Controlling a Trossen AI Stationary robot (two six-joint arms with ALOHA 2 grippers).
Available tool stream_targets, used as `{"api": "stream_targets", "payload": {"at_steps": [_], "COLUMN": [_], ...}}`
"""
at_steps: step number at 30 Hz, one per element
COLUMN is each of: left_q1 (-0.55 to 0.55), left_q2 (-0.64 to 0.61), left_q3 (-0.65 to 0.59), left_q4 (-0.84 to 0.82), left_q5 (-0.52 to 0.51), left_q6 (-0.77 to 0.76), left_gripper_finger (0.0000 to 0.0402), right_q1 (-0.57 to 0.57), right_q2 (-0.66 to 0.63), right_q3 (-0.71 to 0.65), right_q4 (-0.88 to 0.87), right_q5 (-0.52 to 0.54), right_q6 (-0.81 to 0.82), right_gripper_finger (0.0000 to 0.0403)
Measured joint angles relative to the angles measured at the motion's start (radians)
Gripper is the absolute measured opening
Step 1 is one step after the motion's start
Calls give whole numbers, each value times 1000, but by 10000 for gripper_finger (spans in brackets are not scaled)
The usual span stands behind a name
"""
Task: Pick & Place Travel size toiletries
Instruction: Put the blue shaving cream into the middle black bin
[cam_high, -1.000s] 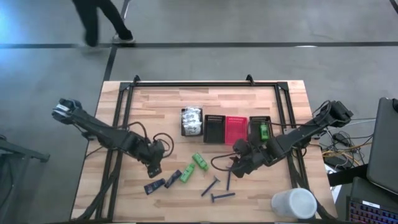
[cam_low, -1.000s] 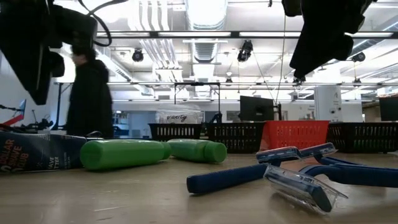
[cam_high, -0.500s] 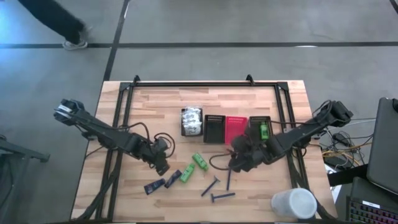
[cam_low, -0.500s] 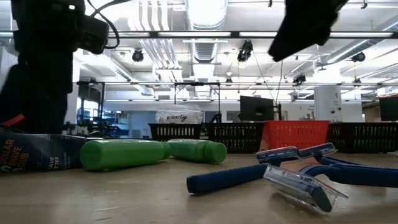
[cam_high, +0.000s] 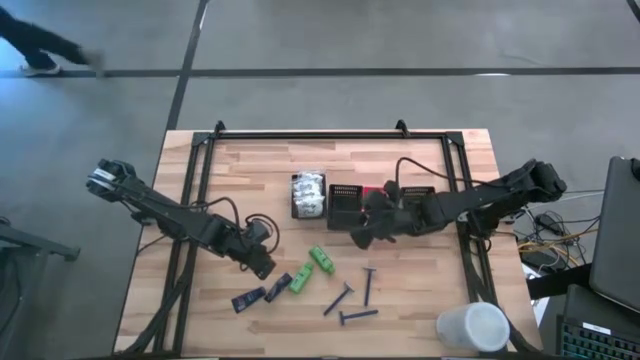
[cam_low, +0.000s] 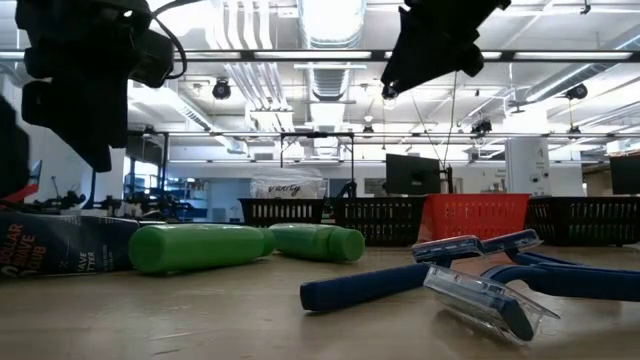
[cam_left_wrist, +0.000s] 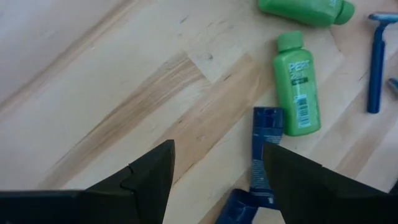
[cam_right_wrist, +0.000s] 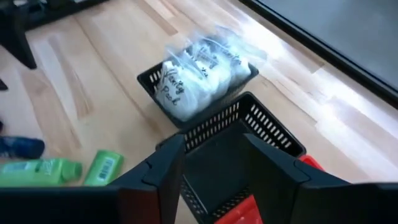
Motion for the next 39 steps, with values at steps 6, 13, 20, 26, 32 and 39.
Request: {"api": "stream_targets", "payload": {"at_steps": [6, 13, 20, 26, 32, 39], "left_q1": [-1, -1, -1, -5, -31, -59], "left_q2": [0, -1, -1, -1, -1, -1], "left_q3": [0, -10, -10, -10, -31, -100], "left_q4": [34, 33, 35, 31, -15, 104], "left_q5": [0, 0, 1, 9, 104, 123], "left_q6": [-29, 1, 240, 321, 227, 132], "left_gripper_finger": [245, 245, 245, 246, 246, 246], "right_q1": [-2, 20, 56, 58, 64, 79], "right_q2": [0, 3, 3, 3, 3, 13], "right_q3": [4, -16, -36, -37, -37, -44], "right_q4": [3, -8, -10, -9, 12, 18], "right_q5": [-103, -268, -349, -371, -403, -392], "right_q6": [66, 205, 356, 471, 532, 510], "right_gripper_finger": [135, 117, 107, 106, 128, 165]}}
